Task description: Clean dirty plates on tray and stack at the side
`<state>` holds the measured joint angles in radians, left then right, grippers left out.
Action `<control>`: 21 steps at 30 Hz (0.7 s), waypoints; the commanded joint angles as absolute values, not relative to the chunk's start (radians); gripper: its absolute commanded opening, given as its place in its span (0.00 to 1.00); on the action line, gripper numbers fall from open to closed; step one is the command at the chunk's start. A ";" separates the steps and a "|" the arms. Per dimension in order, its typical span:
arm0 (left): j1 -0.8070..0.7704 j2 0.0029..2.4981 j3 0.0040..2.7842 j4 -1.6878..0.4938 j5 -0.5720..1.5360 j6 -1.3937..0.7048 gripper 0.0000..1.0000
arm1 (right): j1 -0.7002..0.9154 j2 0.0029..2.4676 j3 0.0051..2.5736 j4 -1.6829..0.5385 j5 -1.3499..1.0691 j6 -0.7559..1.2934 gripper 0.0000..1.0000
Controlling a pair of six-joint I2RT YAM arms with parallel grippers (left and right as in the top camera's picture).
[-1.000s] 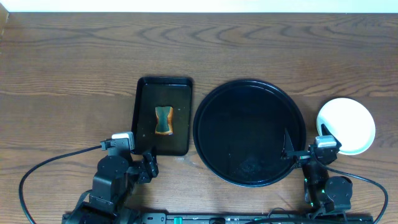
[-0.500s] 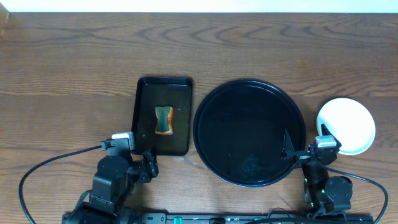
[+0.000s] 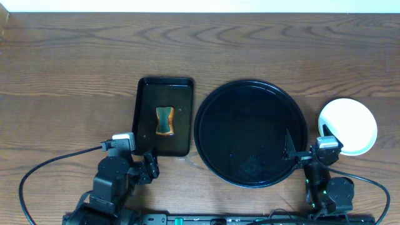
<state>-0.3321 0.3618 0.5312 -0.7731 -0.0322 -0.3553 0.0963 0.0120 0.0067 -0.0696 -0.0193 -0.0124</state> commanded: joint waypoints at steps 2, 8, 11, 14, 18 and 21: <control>-0.307 0.346 0.522 -0.812 -0.037 -0.339 0.79 | 0.091 0.006 0.005 -0.073 -0.027 -0.027 0.99; -0.135 0.237 0.434 -0.762 0.035 -0.273 0.78 | 0.091 0.006 0.005 -0.073 -0.027 -0.027 0.99; -0.073 0.153 0.358 -0.675 0.076 -0.212 0.78 | 0.091 0.006 0.005 -0.073 -0.027 -0.027 0.99; -0.041 0.064 0.276 -0.552 0.088 -0.183 0.79 | 0.091 0.006 0.005 -0.073 -0.027 -0.027 0.99; -0.030 0.004 0.179 -0.364 0.088 -0.171 0.78 | 0.091 0.006 0.005 -0.073 -0.027 -0.027 0.99; -0.030 0.001 0.116 -0.194 0.087 -0.151 0.78 | 0.091 0.006 0.005 -0.073 -0.027 -0.027 0.99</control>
<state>-0.0349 0.0128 0.1585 -0.2710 0.0734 -0.1993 0.0940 0.0120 0.0067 -0.0696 -0.0227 -0.0124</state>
